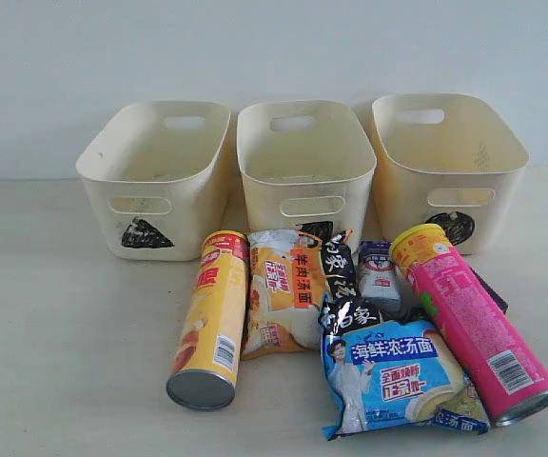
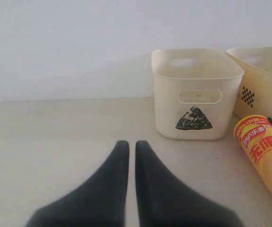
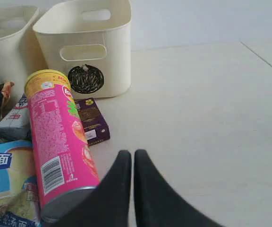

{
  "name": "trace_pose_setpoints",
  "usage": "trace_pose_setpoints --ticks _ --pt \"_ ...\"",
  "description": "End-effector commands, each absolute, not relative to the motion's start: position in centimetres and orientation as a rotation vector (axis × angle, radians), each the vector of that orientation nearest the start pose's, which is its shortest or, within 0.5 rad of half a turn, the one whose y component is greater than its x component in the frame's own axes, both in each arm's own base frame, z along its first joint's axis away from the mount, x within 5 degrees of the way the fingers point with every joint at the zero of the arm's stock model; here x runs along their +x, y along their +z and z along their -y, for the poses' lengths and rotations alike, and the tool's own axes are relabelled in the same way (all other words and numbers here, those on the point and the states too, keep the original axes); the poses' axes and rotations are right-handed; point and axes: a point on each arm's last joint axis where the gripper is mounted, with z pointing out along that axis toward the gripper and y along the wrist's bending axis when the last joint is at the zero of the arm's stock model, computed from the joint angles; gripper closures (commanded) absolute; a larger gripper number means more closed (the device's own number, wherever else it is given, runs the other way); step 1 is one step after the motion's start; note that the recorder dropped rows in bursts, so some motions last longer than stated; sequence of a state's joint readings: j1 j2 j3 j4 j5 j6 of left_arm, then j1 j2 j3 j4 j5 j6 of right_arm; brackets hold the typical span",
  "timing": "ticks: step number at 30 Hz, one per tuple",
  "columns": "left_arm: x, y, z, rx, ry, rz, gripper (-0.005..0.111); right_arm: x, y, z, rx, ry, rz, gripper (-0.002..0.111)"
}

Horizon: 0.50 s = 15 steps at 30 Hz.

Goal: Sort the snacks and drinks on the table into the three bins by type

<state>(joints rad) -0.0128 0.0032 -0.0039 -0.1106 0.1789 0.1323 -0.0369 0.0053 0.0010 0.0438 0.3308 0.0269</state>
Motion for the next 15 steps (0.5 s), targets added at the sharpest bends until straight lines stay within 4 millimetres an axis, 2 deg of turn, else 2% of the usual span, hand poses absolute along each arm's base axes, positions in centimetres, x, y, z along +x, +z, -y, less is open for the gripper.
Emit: trace_pose_setpoints --ticks 1,8,15 --pt "5.6 19.7 0.2 0.041 -0.008 -1.662 0.102 5.5 18.8 0.1 0.075 0.021 -1.757 0.108" --pt "5.6 19.7 0.2 0.041 -0.008 -1.662 0.102 5.4 22.8 0.3 0.070 0.011 -1.322 0.108" --pt "5.6 19.7 0.2 0.041 -0.008 -1.662 0.102 3.7 26.1 0.4 0.086 0.048 -0.906 0.108"
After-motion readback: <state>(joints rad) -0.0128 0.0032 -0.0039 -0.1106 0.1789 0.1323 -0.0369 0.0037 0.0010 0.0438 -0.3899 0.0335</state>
